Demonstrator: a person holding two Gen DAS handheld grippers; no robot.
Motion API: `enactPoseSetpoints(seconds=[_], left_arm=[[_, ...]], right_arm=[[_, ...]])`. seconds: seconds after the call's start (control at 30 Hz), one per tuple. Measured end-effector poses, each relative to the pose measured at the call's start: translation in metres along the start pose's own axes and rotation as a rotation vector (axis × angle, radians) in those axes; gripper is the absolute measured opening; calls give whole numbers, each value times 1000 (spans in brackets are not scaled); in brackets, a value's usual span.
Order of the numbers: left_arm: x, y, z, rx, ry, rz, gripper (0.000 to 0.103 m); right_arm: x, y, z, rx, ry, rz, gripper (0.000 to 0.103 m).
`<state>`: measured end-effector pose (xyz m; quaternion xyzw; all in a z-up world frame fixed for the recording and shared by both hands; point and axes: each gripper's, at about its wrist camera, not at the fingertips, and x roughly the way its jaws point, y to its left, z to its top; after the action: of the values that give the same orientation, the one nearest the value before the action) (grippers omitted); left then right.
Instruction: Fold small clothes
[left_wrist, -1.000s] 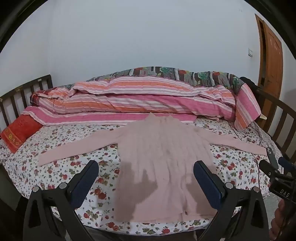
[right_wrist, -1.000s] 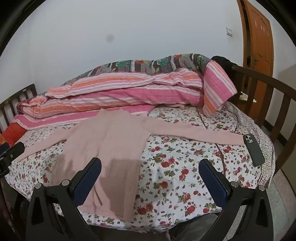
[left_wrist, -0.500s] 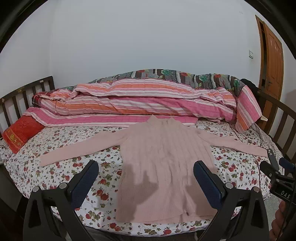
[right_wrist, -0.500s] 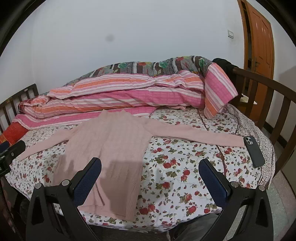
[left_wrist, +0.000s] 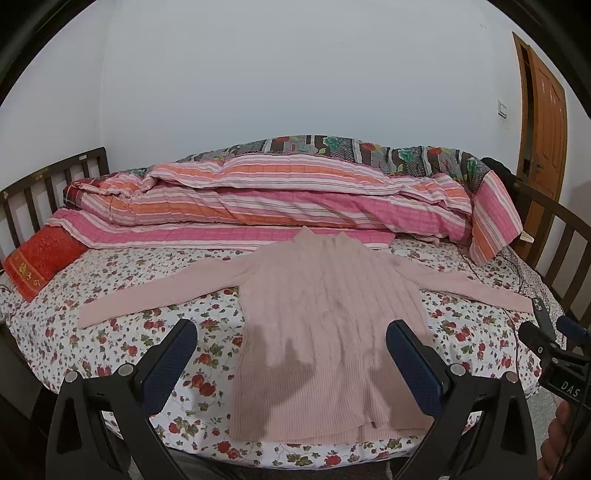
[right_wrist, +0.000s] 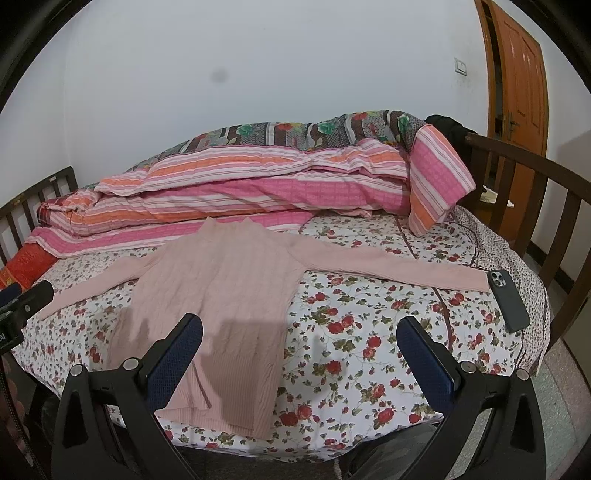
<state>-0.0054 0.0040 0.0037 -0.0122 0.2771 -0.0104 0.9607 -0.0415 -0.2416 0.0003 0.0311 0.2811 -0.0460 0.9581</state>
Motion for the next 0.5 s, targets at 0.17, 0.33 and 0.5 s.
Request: enactPoseSetpoints(seconds=[0.17, 0.33, 0.5], left_arm=[[0, 1, -1, 0, 1, 2, 103], [0, 1, -1, 0, 0, 1, 103], [1, 3, -2, -2, 1, 0, 103]], right_arm=[[0, 1, 0, -2, -1, -1, 103], [-1, 2, 1, -3, -3, 1, 103], [-3, 4, 1, -8, -6, 0, 103]])
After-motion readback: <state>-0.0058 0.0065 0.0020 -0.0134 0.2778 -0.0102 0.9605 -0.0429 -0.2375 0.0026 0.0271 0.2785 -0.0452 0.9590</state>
